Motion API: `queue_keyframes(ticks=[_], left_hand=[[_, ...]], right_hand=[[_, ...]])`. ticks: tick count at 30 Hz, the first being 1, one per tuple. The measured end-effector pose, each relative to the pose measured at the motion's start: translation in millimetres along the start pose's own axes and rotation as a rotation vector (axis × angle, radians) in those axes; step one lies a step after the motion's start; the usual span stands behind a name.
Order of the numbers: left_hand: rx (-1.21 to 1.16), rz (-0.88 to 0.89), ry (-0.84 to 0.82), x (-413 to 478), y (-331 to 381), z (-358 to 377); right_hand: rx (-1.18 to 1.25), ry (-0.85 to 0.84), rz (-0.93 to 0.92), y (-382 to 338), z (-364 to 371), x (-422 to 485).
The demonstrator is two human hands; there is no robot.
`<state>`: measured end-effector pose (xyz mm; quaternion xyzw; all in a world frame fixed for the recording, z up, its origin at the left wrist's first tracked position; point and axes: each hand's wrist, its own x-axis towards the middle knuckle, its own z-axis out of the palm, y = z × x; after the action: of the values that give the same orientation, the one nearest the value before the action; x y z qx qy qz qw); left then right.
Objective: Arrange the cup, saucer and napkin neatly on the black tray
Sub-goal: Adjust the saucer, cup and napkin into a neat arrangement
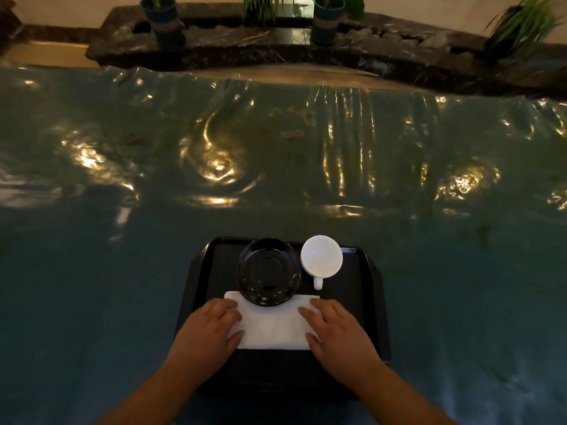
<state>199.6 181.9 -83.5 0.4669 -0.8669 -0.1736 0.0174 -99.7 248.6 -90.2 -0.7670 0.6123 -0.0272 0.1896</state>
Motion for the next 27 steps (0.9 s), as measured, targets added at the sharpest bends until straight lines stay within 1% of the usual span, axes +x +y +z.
queue_keyframes(ticks=[3, 12, 16, 21, 27], left_hand=[[0.021, 0.000, -0.032, 0, 2, -1], [0.038, 0.006, -0.060, 5, 6, 0], [0.039, -0.013, -0.060, 8, 6, 2], [0.043, 0.015, -0.052, 11, 11, 2], [0.026, 0.001, -0.065, 11, 9, 3]], right_hand=[[-0.052, -0.054, -0.002, 5, 4, 0], [-0.144, -0.002, -0.002, 13, 7, -5], [-0.159, -0.001, -0.004, 14, 6, -4], [-0.168, -0.005, 0.002, 16, 3, -5], [-0.170, 0.007, 0.027, 10, 1, -6]])
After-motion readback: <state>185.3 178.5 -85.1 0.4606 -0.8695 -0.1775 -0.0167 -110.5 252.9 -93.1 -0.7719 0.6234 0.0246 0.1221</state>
